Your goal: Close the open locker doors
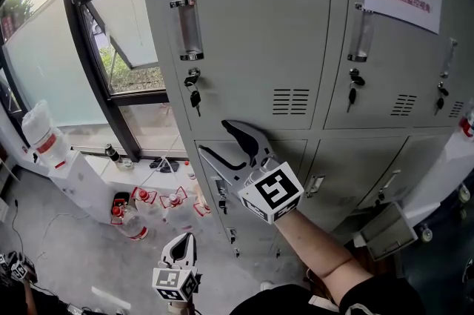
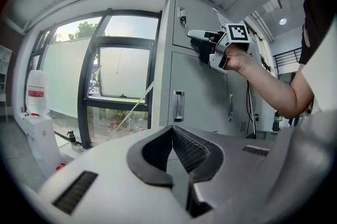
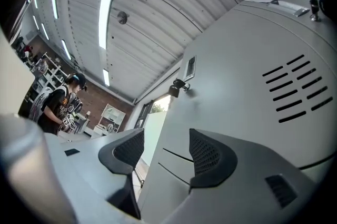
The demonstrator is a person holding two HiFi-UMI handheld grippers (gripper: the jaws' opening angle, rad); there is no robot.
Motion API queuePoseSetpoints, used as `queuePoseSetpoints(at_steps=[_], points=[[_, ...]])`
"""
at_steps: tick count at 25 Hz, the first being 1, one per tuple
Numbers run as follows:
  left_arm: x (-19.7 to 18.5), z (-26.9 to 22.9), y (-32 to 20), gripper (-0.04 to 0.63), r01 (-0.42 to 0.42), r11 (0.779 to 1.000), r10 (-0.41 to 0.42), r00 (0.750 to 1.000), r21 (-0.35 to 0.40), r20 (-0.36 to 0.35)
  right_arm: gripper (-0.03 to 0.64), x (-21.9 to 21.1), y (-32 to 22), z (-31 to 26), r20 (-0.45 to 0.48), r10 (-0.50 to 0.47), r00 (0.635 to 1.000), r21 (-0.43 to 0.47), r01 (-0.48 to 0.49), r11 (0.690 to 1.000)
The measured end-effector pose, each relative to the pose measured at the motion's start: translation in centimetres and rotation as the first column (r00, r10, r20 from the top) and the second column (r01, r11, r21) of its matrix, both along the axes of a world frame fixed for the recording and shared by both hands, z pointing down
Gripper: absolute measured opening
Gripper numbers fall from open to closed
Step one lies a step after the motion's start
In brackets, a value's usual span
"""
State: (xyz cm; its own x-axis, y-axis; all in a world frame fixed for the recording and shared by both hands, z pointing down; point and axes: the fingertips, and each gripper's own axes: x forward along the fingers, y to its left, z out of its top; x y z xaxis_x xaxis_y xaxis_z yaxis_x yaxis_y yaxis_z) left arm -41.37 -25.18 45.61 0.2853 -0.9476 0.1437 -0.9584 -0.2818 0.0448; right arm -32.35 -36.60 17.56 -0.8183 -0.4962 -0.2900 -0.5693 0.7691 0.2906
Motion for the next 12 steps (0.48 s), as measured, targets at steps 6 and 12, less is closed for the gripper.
queuePoseSetpoints(at_steps=[6, 12], points=[[0.1, 0.2, 0.5, 0.020, -0.007, 1.000, 0.007, 1.000, -0.005, -0.004, 0.284, 0.1, -0.9, -0.2, 0.013, 0.031, 0.999, -0.085, -0.030, 0.996], [0.0, 0.1, 1.7, 0.020, -0.011, 1.000, 0.011, 1.000, -0.002, -0.003, 0.298, 0.3, -0.6, 0.0, 0.002, 0.029, 1.000, -0.097, -0.029, 0.995]])
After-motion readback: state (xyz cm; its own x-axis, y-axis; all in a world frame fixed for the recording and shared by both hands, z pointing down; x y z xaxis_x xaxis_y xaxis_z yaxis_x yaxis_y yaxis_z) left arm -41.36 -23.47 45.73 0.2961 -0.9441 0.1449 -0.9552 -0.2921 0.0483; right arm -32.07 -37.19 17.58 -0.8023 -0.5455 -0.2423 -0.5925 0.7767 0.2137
